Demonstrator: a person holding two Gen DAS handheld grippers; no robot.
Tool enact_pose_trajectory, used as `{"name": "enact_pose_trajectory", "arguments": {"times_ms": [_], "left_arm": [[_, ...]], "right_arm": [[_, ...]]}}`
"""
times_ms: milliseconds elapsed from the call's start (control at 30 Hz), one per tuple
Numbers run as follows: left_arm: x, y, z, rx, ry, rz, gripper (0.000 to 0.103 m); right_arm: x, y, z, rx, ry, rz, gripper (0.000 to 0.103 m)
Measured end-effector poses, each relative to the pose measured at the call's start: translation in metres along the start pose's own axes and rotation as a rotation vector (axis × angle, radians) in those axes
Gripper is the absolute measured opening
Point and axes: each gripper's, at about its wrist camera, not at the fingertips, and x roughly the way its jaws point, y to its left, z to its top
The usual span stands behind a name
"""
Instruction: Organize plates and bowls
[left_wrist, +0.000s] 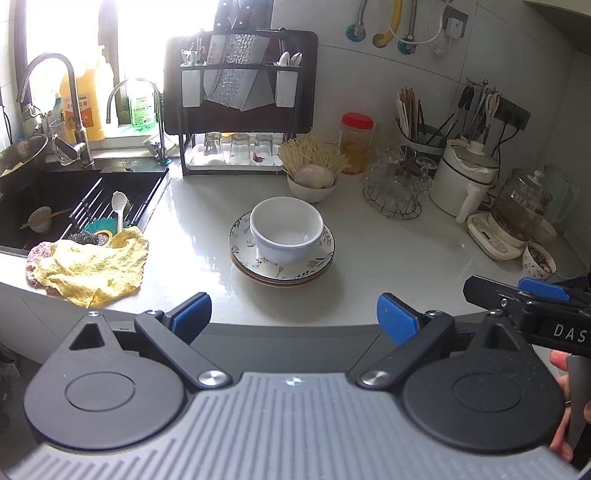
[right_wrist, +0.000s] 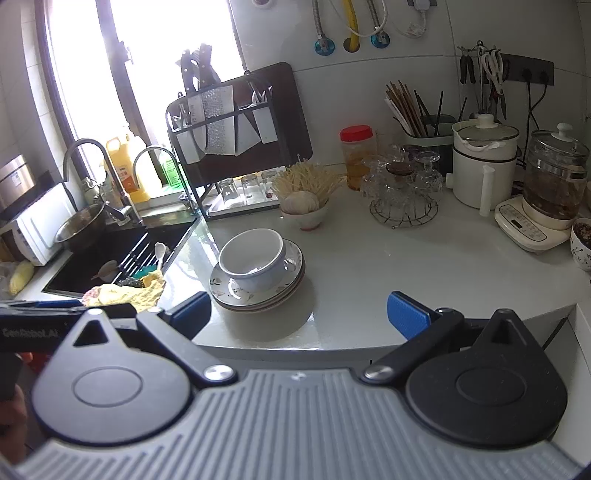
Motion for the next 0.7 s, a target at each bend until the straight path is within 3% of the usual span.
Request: {"name": "enact_pose_trajectory", "arguments": {"times_ms": [700], "left_arm": [[-0.0003, -0.005, -0.003, 0.033, -0.002, -0.001, 0.098]], "right_arm": [[-0.0039, -0.0019, -0.0032, 0.008, -0.017, -0.012, 0.103]]}}
